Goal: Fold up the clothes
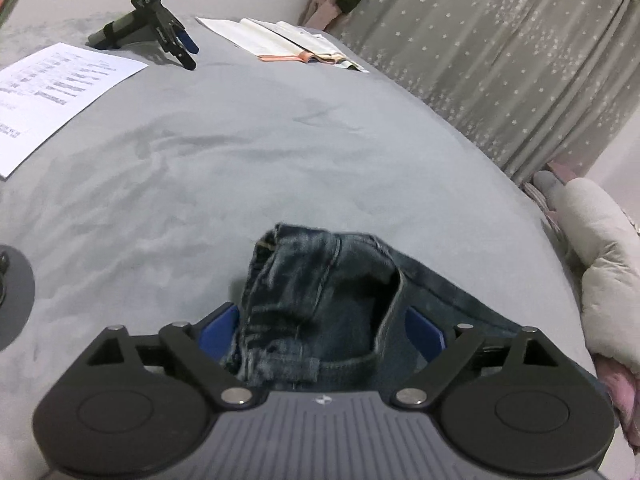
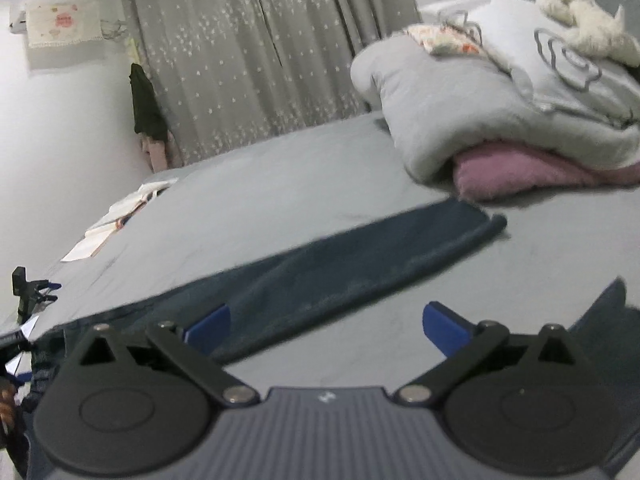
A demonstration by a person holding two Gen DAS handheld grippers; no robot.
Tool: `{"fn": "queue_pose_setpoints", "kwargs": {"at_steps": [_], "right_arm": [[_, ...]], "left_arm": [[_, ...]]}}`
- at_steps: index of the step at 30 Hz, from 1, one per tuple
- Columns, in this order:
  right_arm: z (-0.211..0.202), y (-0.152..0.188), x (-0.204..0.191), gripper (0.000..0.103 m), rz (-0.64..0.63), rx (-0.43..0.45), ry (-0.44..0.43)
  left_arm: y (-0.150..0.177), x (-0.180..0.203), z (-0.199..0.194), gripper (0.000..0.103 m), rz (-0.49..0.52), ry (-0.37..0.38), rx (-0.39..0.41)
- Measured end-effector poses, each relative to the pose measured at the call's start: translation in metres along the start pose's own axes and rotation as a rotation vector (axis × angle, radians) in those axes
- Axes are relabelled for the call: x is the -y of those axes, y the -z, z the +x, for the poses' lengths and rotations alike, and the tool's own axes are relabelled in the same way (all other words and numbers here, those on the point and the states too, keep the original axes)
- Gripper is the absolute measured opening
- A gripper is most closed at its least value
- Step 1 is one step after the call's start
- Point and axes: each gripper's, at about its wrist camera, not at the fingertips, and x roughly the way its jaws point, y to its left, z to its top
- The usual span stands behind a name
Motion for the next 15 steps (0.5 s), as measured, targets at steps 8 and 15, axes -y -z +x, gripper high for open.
{"fn": "queue_pose_setpoints", "kwargs": {"at_steps": [8,15], "right_arm": [[0.013,0.012,0.008,0.103,-0.017,-0.041,0.013],[0.024,0.022,0.009,0.103,-0.029,-0.062,0.004]], "left_arm": [[-0.007,0.006,0.029,0.094,0.010,-0.016,-0.057],[-0.006,0.014,0.030,0.040,0.082,-0.036,-0.046]]}}
